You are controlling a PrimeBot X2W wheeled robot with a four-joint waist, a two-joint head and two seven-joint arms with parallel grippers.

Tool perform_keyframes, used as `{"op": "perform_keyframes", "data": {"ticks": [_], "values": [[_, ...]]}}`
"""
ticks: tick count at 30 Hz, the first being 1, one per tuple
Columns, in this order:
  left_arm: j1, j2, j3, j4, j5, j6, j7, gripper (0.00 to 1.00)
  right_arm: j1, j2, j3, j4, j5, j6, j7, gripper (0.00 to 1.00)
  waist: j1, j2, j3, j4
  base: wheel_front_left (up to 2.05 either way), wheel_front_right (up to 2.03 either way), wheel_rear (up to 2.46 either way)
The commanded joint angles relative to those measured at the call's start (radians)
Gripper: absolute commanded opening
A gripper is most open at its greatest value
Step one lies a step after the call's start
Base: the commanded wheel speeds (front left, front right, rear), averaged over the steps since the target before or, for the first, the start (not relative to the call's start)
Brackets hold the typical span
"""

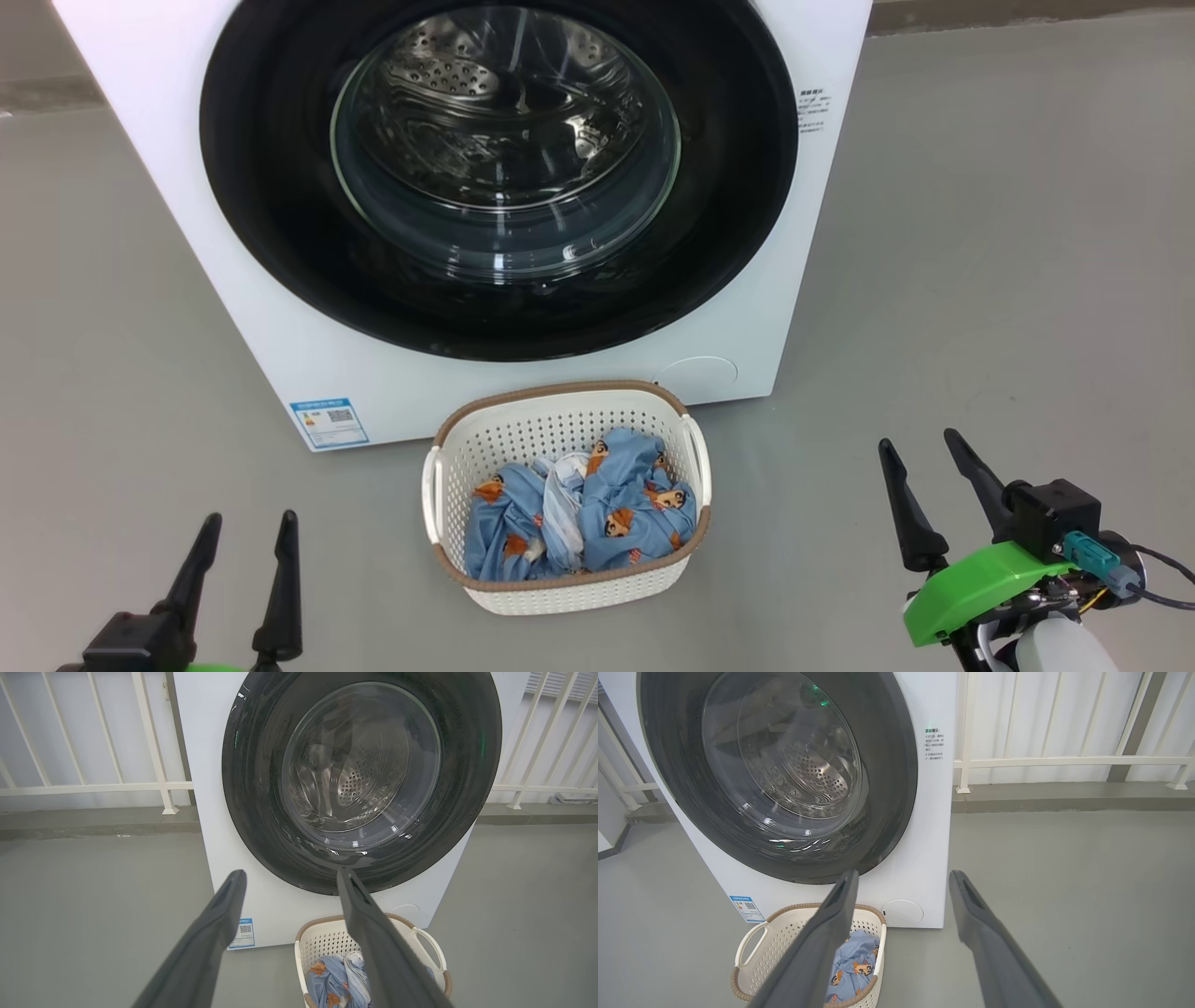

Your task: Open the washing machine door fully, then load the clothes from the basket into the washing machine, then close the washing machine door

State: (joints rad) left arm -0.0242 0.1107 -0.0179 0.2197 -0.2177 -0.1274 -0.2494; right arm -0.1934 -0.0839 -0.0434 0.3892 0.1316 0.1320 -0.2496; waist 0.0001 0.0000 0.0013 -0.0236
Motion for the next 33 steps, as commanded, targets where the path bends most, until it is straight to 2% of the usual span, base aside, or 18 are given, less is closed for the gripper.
{"op": "perform_keyframes", "data": {"ticks": [1,18,33], "values": [[-0.035,0.018,0.037,-0.022,0.009,-0.003,-0.012,1.0,-0.042,0.0,0.022,-0.027,-0.006,-0.001,-0.012,1.0,-0.0001,0.0,0.001,-0.001,0.0,0.0,0.0],[-0.039,0.028,0.036,-0.024,0.024,-0.003,-0.012,1.0,-0.04,0.002,0.001,-0.065,-0.001,-0.001,-0.012,1.0,-0.0001,0.0,0.014,-0.003,0.1,0.1,-0.19],[-0.046,0.027,0.042,-0.029,0.022,-0.003,-0.012,1.0,-0.026,0.006,-0.03,-0.074,0.004,-0.001,-0.012,1.0,-0.0001,0.0,0.01,0.002,1.04,1.04,-2.07]]}}
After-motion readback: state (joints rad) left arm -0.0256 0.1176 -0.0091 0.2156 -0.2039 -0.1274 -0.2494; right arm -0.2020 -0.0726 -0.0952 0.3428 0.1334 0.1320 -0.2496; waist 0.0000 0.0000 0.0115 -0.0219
